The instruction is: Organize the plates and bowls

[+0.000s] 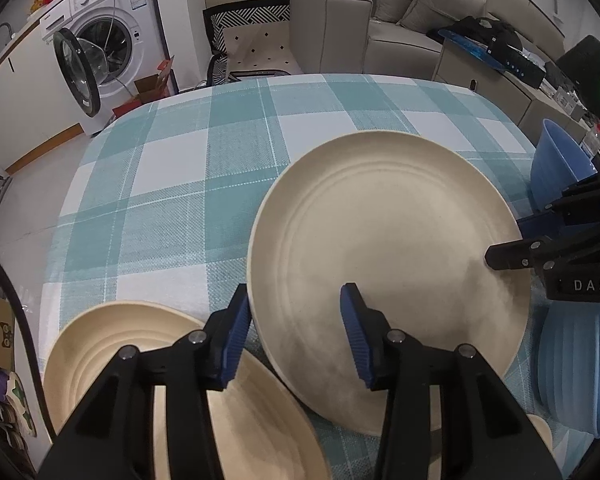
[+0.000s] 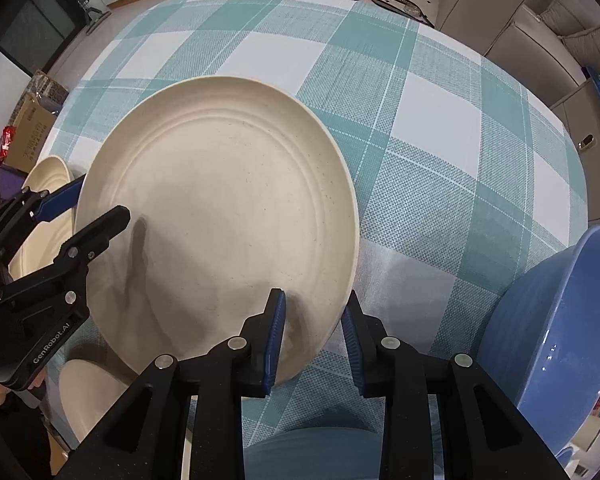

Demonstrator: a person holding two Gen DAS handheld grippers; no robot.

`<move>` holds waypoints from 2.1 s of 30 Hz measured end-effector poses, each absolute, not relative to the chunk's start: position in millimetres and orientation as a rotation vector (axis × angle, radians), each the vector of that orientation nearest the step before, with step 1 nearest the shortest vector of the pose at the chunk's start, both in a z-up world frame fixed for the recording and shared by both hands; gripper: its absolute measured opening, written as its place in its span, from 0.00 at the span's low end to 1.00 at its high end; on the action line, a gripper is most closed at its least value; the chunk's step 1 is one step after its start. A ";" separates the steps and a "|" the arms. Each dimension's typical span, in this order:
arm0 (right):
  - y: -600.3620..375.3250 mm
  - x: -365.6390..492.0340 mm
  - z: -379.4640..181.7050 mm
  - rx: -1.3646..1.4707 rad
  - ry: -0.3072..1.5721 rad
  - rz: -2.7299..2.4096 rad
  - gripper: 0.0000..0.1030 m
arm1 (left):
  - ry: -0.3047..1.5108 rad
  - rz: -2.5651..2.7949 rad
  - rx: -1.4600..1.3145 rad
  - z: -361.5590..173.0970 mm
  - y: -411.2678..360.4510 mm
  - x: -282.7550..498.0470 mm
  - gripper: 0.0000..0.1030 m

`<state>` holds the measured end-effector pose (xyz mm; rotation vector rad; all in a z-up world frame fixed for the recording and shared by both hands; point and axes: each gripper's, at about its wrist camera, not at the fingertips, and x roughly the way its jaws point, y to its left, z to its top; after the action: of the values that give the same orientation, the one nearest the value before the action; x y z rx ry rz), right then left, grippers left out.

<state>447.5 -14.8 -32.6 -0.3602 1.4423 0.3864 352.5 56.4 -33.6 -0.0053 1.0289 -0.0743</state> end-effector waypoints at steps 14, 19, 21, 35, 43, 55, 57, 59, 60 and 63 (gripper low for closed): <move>-21.9 445.3 -15.4 -0.313 1.393 0.388 0.23 | 0.995 -0.078 -0.022 -18.5 60.2 345.7 0.42; -37.3 422.3 -1.7 -0.292 1.373 0.389 0.17 | 0.981 -0.079 -0.032 -12.5 63.1 342.4 0.39; -38.1 419.1 4.0 -0.284 1.367 0.393 0.16 | 0.974 -0.077 -0.034 -9.9 64.6 340.4 0.38; -29.8 397.6 25.4 -0.260 1.347 0.437 0.16 | 0.939 -0.064 -0.053 11.6 75.7 310.0 0.37; -21.0 377.4 41.5 -0.272 1.320 0.464 0.16 | 0.910 -0.044 -0.054 24.8 82.3 285.0 0.37; -15.5 346.2 56.2 -0.293 1.297 0.498 0.16 | 0.889 -0.023 -0.047 36.4 85.2 254.5 0.37; -15.2 341.9 57.2 -0.296 1.297 0.502 0.16 | 0.887 -0.021 -0.047 37.2 85.7 250.4 0.37; -15.0 336.9 57.9 -0.298 1.296 0.508 0.16 | 0.884 -0.019 -0.046 38.4 85.7 246.0 0.37; -15.1 334.2 58.3 -0.300 1.297 0.511 0.16 | 0.884 -0.018 -0.045 38.7 85.5 244.1 0.37; -14.9 328.1 59.8 -0.304 1.294 0.519 0.16 | 0.881 -0.015 -0.043 39.2 85.7 238.2 0.37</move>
<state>328.1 -14.9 59.8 -0.3036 1.2942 0.5191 238.2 85.7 39.2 -0.0435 0.8811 -0.0150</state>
